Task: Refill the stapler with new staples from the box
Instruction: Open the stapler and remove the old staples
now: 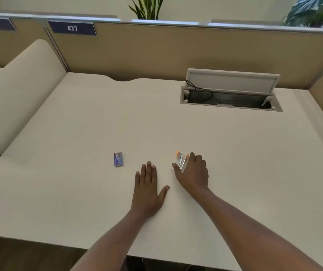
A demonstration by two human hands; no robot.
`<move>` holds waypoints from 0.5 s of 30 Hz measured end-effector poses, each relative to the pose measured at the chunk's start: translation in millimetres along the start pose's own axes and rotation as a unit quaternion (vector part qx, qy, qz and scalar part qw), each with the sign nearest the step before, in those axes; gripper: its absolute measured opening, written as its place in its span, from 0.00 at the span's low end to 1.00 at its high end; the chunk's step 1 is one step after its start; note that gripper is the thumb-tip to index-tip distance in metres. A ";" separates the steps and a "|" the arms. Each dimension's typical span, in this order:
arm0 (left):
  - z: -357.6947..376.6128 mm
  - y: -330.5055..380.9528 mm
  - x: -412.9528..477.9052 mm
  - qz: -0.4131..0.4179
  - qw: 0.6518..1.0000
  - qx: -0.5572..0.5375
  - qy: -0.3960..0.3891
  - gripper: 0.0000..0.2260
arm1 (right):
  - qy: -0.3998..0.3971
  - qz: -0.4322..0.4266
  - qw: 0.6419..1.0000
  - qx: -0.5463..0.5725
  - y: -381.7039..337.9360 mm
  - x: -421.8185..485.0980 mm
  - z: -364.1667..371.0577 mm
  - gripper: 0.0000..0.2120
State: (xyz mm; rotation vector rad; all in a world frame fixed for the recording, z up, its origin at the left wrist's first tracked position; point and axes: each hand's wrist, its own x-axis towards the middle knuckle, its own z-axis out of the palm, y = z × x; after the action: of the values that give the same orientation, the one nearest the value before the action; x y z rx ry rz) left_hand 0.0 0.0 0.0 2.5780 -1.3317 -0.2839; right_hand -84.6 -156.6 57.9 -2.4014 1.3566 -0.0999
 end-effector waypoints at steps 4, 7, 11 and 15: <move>1.7 -1.9 -0.6 -0.003 1.000 0.009 0.014 0.39 | -0.020 0.028 0.998 0.052 -12.5 12.3 0.5 0.35; 4.7 -2.7 -1.2 0.003 1.000 0.008 0.019 0.38 | -0.039 0.035 0.997 0.060 -20.3 18.4 4.0 0.25; 5.7 -4.1 -0.9 0.009 1.000 0.012 0.020 0.38 | -0.055 0.034 0.993 0.101 -21.9 22.2 3.3 0.20; 6.5 -4.8 -0.1 0.009 1.000 0.011 0.024 0.38 | -0.075 0.054 0.960 0.265 -16.9 16.7 -9.0 0.13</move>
State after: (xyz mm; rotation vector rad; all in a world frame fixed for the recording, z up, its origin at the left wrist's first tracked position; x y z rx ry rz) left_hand 1.9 2.1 -7.5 2.5713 -1.3487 -0.2048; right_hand -64.2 -165.4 70.2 -1.8479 1.2028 -0.2169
